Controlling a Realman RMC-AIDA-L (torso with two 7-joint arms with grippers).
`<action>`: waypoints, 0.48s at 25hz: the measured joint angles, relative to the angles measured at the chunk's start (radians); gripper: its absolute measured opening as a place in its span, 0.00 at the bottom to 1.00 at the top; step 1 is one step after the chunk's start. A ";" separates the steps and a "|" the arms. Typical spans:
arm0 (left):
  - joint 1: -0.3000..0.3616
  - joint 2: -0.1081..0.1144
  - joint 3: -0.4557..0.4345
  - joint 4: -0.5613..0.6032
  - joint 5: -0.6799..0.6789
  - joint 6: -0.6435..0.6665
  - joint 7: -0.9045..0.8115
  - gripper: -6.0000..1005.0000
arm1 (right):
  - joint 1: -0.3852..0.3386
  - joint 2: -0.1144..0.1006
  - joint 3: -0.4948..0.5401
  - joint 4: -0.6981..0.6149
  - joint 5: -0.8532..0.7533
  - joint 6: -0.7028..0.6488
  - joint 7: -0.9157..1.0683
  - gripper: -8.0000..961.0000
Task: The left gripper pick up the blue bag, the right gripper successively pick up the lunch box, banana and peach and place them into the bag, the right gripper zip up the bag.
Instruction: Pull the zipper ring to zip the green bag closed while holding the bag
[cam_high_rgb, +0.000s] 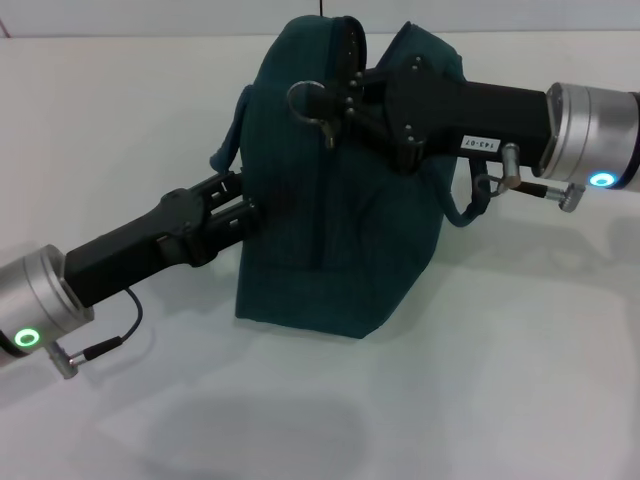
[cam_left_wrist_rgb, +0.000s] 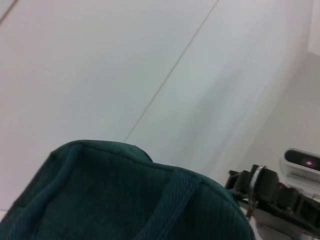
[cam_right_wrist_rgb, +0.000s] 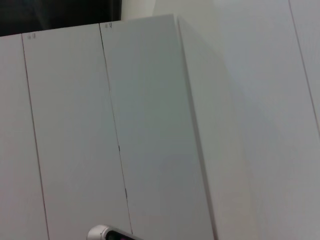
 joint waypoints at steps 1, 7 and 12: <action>0.000 0.000 -0.001 0.000 0.000 -0.008 0.001 0.73 | -0.001 0.000 0.000 0.000 0.001 0.000 0.000 0.02; -0.002 0.000 -0.001 0.000 0.007 -0.022 0.008 0.66 | -0.006 0.000 0.005 0.000 0.001 0.002 -0.001 0.02; 0.001 0.000 -0.001 0.000 0.004 -0.024 0.017 0.51 | -0.007 0.000 0.008 0.010 0.008 0.004 -0.002 0.02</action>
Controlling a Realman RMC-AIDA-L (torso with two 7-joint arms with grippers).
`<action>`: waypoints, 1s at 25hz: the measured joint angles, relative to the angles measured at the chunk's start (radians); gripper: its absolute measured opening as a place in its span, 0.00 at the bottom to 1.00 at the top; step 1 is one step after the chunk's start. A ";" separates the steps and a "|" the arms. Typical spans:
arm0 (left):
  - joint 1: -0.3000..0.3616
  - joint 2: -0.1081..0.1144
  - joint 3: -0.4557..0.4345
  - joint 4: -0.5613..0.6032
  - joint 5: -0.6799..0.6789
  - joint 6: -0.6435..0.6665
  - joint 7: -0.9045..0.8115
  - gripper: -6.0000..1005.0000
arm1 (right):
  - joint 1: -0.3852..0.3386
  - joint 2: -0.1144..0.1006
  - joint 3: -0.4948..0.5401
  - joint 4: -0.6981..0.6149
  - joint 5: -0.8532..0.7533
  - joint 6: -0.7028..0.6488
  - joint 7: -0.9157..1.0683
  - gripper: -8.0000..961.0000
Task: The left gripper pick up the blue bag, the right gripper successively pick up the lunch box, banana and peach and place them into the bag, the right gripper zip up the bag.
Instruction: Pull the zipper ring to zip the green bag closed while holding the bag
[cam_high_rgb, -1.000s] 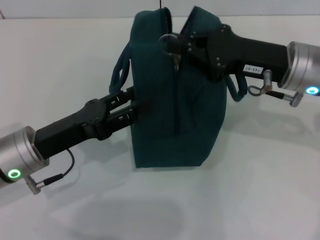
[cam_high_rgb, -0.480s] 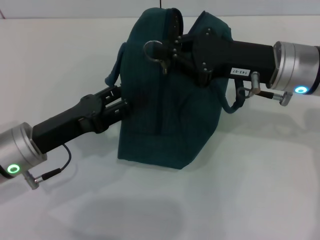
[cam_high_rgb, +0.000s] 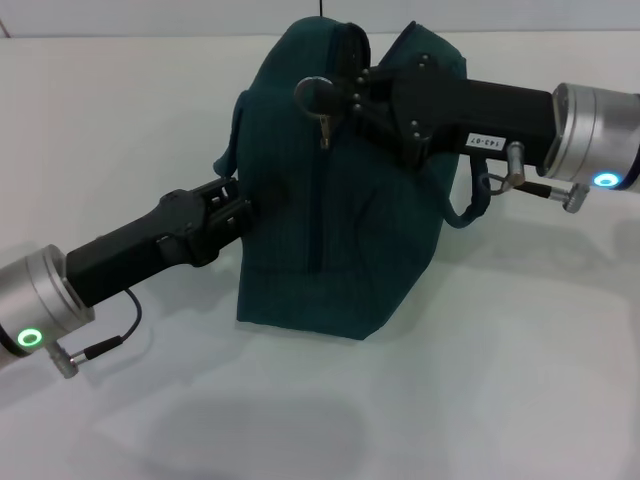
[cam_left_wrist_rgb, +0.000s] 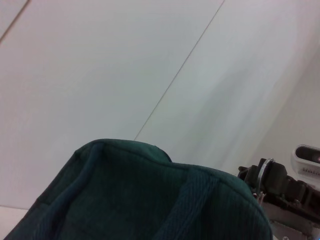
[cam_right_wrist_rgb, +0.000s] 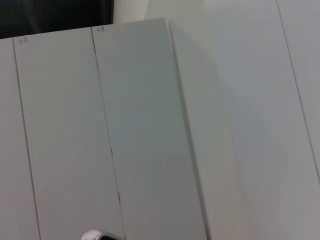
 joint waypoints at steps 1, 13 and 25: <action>0.000 0.000 0.000 0.000 0.000 0.000 0.000 0.48 | 0.000 0.000 0.000 0.003 0.005 0.000 0.000 0.02; -0.003 -0.006 0.056 -0.009 0.009 0.008 0.103 0.22 | -0.002 -0.007 0.001 0.015 0.045 -0.001 0.035 0.02; -0.004 -0.008 0.122 -0.012 0.008 0.012 0.132 0.13 | 0.003 -0.011 0.014 0.016 0.047 0.003 0.086 0.03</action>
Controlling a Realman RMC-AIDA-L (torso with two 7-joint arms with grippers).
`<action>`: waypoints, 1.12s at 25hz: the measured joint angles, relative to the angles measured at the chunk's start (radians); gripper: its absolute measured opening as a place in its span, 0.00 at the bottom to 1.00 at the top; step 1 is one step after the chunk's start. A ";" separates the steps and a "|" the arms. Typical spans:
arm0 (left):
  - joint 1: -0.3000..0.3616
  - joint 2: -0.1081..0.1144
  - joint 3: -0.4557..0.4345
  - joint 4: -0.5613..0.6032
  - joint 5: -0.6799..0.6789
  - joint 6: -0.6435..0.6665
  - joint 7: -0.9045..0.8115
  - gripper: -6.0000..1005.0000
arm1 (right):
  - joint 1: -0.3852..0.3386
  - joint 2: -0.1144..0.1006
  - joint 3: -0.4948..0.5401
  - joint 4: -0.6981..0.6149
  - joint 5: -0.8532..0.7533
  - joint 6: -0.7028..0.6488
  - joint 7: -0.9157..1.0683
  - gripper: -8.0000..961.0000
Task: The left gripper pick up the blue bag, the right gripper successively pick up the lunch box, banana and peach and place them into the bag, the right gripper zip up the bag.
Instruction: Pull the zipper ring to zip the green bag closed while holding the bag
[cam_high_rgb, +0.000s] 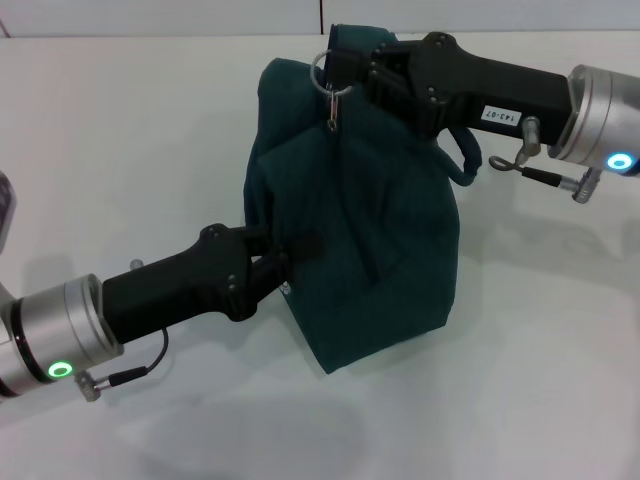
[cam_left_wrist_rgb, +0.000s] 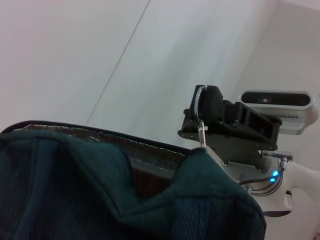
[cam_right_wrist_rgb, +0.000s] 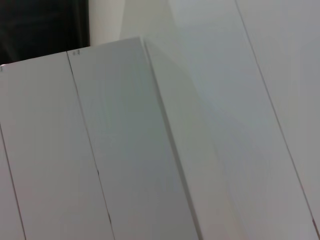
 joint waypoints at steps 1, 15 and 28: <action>0.000 0.000 0.003 0.000 0.000 0.001 0.002 0.13 | 0.000 -0.001 0.000 0.000 0.000 0.001 0.005 0.03; 0.009 0.001 0.005 -0.038 0.001 0.057 0.081 0.09 | -0.003 -0.003 0.002 0.025 0.001 0.038 0.009 0.03; 0.024 0.005 -0.008 -0.055 -0.045 0.048 0.039 0.14 | -0.019 0.002 -0.003 0.026 -0.001 -0.005 0.006 0.03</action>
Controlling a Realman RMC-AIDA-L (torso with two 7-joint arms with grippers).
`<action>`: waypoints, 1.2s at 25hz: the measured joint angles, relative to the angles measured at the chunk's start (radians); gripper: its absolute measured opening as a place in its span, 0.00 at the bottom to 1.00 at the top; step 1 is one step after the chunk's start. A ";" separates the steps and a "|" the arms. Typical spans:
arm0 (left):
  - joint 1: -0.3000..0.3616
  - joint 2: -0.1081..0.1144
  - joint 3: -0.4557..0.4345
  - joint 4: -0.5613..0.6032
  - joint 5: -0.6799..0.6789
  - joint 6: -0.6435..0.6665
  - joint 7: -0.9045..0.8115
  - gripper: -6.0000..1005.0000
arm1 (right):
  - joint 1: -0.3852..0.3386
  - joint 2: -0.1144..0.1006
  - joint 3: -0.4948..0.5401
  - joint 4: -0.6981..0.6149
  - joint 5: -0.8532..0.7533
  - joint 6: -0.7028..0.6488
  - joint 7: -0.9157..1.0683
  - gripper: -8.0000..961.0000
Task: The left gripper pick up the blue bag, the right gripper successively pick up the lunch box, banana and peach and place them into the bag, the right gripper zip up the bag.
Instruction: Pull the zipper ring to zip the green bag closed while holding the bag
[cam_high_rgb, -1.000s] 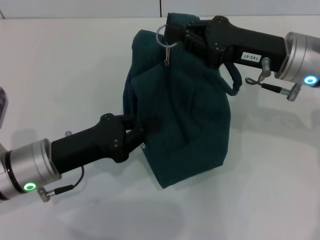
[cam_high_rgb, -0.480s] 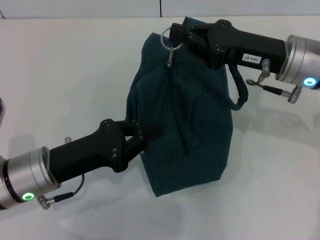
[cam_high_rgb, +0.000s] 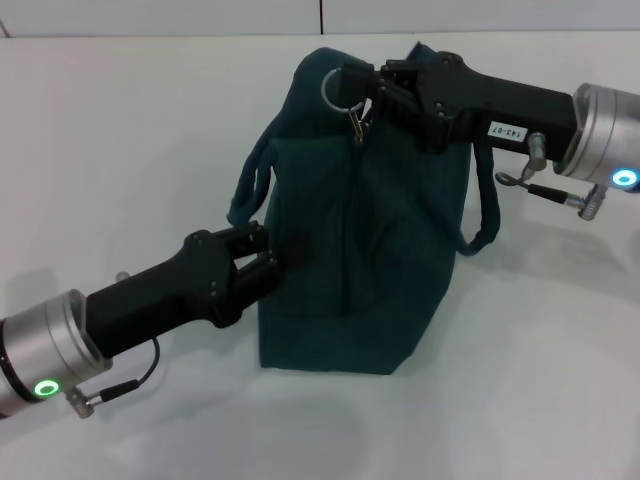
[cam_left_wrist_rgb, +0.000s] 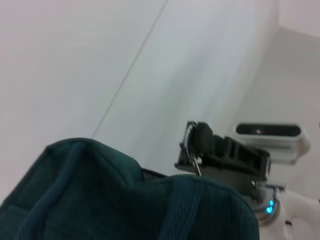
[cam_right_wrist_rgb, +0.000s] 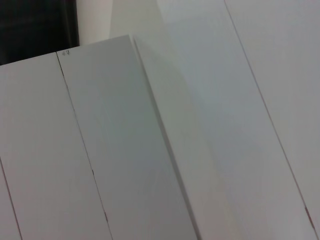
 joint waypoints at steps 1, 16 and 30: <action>0.002 0.000 0.000 0.000 -0.009 0.000 -0.009 0.16 | -0.002 0.000 0.000 0.000 0.000 0.000 0.000 0.03; -0.006 0.003 -0.055 0.011 -0.045 -0.002 -0.188 0.56 | -0.014 0.002 -0.025 0.000 -0.007 -0.021 -0.004 0.03; -0.007 0.004 -0.054 0.015 -0.019 -0.001 -0.202 0.46 | -0.018 0.003 -0.027 0.002 -0.003 -0.014 -0.005 0.03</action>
